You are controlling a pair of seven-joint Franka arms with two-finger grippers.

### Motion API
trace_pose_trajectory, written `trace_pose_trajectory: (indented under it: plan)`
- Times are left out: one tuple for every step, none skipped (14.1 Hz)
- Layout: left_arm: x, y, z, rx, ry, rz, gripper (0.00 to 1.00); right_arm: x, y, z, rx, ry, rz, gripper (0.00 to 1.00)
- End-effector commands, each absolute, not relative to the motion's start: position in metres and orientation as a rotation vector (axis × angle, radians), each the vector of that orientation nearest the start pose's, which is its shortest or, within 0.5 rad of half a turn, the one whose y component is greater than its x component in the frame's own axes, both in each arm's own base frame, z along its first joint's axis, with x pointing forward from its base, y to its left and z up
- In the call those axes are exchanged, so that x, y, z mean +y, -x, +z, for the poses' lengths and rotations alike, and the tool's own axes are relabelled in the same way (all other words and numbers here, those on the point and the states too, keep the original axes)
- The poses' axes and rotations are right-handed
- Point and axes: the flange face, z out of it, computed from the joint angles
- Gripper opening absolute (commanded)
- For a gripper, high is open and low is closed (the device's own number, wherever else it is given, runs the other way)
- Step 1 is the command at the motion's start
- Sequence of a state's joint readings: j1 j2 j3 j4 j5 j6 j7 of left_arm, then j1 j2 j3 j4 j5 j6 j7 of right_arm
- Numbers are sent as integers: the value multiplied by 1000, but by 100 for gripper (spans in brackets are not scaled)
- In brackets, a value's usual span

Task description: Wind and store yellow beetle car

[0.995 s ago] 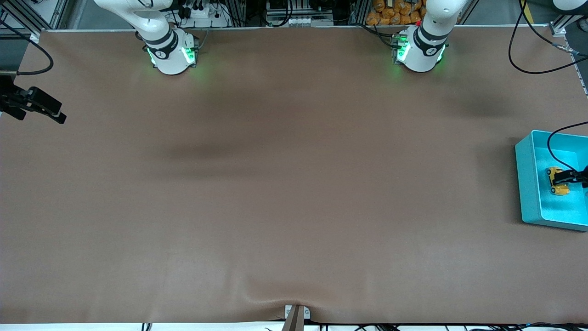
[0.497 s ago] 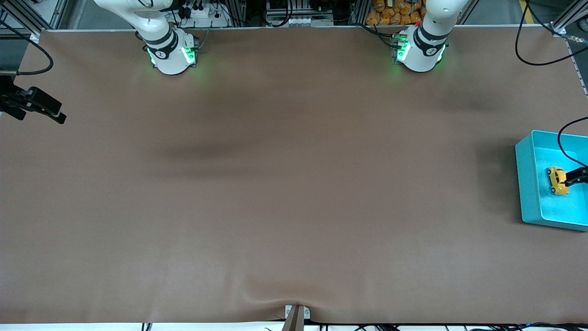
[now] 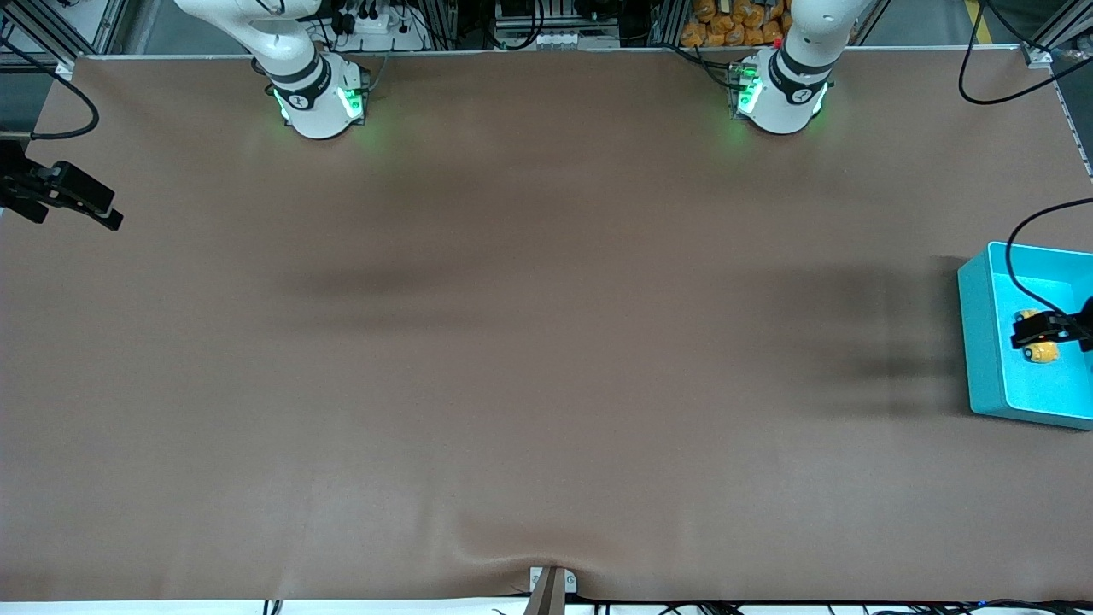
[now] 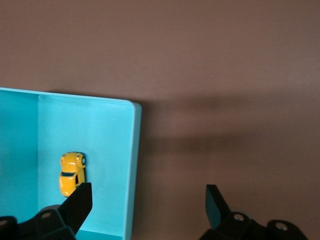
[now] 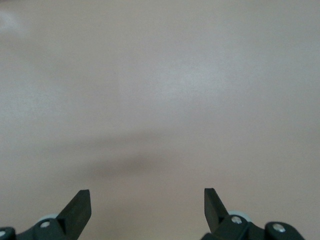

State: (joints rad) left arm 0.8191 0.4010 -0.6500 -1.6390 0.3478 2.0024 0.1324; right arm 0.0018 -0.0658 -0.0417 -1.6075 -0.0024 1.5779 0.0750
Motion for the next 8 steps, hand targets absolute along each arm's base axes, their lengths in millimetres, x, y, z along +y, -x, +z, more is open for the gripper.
trace_pose_trajectory:
  plan:
    - [157,-625,448,28,3022,-22,100,-25,-536,648,176,3142,-58,100]
    - [149,-625,451,18,3019,-12,100,-25,-537,648,179,3141,-60,100]
    - [134,-625,461,30,3004,-14,100,-24,-537,648,176,3142,-58,100]
    - [122,-623,464,33,3004,5,100,-25,-536,648,179,3141,-58,100]
    - [108,-622,472,34,2997,7,100,-24,-537,648,176,3141,-60,100]
    - [103,-617,483,2,2988,8,100,-24,-537,648,179,3141,-60,100]
    - [92,-613,496,-19,3007,-13,100,-24,-537,647,176,3142,-56,100]
    - [83,-607,509,-42,3031,-20,100,-25,-536,648,179,3141,-58,100]
